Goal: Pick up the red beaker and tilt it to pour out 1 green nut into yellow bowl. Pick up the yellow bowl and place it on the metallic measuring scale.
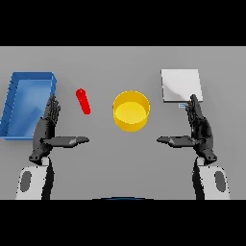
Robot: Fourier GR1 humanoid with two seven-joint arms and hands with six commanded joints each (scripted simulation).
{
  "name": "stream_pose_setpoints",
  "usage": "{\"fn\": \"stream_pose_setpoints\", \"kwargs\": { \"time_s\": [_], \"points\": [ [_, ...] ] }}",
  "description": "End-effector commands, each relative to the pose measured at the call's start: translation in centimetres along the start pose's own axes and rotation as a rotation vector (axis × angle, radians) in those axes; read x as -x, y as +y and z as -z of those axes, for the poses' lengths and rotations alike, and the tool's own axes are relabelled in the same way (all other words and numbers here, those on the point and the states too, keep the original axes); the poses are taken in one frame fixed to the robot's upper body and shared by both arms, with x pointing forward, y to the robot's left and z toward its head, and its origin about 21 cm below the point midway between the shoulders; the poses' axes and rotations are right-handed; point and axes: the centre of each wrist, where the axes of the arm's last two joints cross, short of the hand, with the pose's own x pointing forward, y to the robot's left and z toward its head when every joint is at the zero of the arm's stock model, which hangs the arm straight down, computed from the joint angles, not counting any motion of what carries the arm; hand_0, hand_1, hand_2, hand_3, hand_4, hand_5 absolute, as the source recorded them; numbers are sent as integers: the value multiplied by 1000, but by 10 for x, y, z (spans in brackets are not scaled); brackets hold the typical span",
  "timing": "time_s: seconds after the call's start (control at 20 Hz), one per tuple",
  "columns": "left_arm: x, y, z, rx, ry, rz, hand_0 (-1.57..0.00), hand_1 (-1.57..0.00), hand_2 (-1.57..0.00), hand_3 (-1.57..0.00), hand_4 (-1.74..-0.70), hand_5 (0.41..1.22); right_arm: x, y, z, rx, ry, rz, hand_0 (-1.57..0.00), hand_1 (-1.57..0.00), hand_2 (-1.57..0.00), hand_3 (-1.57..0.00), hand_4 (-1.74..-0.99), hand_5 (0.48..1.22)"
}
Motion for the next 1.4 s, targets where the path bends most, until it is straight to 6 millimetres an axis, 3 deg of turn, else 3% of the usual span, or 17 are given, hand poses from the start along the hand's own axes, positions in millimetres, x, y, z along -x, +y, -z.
{"fn": "stream_pose_setpoints", "kwargs": {
  "time_s": [0.0, 0.25, 0.4, 0.6, 0.75, 1.0, 1.35],
  "points": [
    [0, -1, -1, 0, -1, -1, 1, 1, 1, 1, -1141, 660, 0, 0, 1, 1, 0, 1, 1, 1, 1, 1, -1071, 578],
    [1, -8, -8, 5, -13, -1, 1, 1, 1, 1, -1141, 660, 2, 2, 4, 0, 8, -3, 1, 1, 1, 1, -1071, 578],
    [-15, -11, -33, 82, -81, 154, 1, 1, 1, 1, -1144, 660, -8, 4, -13, -33, -160, -297, 1, 1, 1, 1, -1066, 576],
    [-26, -14, -41, 103, -34, 201, 1, 1, 1, 1, -1138, 655, -13, 9, -14, -47, -155, -323, 1, 1, 1, 1, -1103, 592],
    [-23, -14, -32, 105, 17, 205, 1, 1, 1, 1, -1137, 649, -12, 8, -16, -62, -150, -305, 1, 1, 1, 1, -1147, 614],
    [-8, -13, 5, 110, 59, 209, 1, 1, 1, 1, -1169, 648, -14, 9, -15, -86, -153, -249, 1, 1, 1, 1, -1209, 627],
    [7, -19, 49, 148, 65, 229, 1, 1, 1, 1, -1183, 637, -15, 1, -16, -87, -163, -247, 1, 1, 1, 1, -1227, 625]
  ]
}}
